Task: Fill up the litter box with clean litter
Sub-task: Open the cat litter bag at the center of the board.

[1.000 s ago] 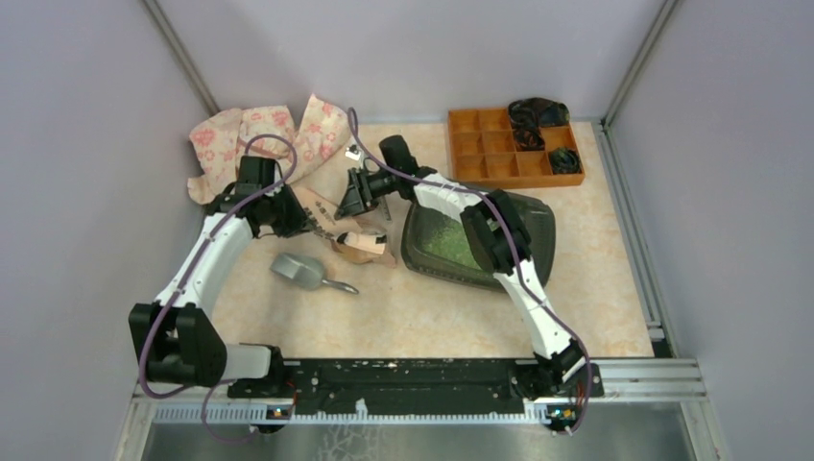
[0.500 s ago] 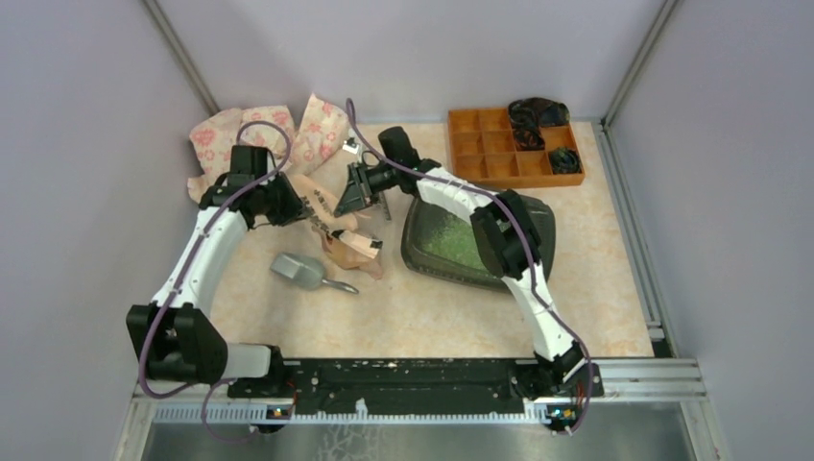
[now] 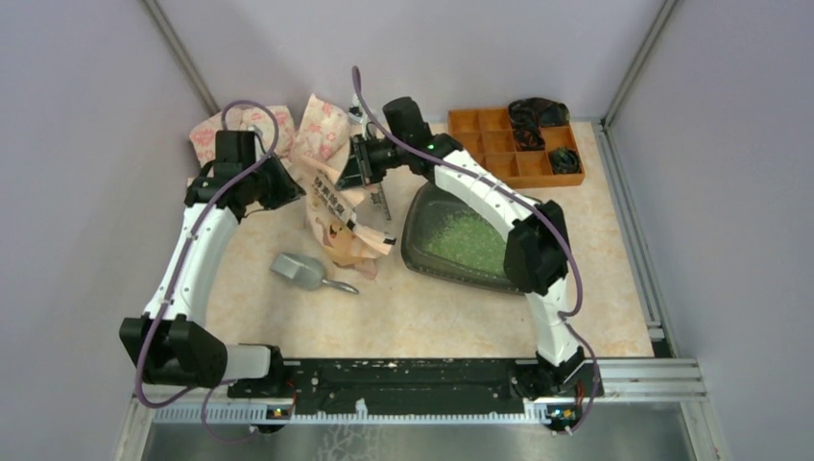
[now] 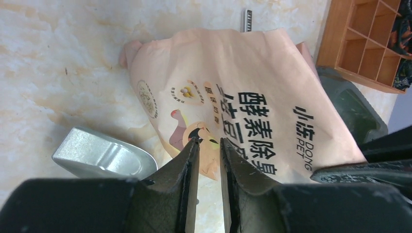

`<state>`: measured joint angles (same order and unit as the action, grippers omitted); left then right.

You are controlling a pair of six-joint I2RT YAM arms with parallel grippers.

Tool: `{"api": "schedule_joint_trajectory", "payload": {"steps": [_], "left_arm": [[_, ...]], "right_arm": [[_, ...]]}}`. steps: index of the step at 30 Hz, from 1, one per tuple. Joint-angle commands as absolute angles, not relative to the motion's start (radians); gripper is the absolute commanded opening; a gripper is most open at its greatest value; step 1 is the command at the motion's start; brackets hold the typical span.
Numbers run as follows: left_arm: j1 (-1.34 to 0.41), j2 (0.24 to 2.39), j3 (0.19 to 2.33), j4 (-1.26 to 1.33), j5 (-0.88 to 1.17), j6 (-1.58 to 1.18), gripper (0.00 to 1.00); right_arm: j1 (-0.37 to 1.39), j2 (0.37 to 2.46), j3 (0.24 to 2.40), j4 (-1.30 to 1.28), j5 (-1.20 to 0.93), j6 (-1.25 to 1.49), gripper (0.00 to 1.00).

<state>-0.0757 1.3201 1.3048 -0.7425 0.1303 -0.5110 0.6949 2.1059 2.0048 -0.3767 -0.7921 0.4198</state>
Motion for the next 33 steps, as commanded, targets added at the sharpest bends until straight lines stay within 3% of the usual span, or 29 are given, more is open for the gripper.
{"api": "schedule_joint_trajectory", "payload": {"steps": [1,11,19,27,33], "left_arm": [[-0.069,1.299,1.336,-0.758,0.129,-0.502,0.28],[-0.061,1.27,1.319,-0.765,0.114,-0.499,0.31],[-0.037,1.217,1.275,-0.751,0.135,-0.485,0.44],[0.034,1.209,1.216,-0.73,0.199,-0.461,0.47],[0.053,1.206,1.233,-0.732,0.211,-0.481,0.47]], "right_arm": [[0.728,1.96,2.045,-0.388,-0.607,0.391,0.0],[0.78,1.85,1.922,-0.237,-0.426,0.506,0.0],[0.798,1.86,1.946,-0.187,-0.304,0.634,0.0],[0.838,1.855,1.987,-0.17,-0.173,0.716,0.0],[0.857,1.8,1.899,-0.1,-0.065,0.785,0.0]]}}
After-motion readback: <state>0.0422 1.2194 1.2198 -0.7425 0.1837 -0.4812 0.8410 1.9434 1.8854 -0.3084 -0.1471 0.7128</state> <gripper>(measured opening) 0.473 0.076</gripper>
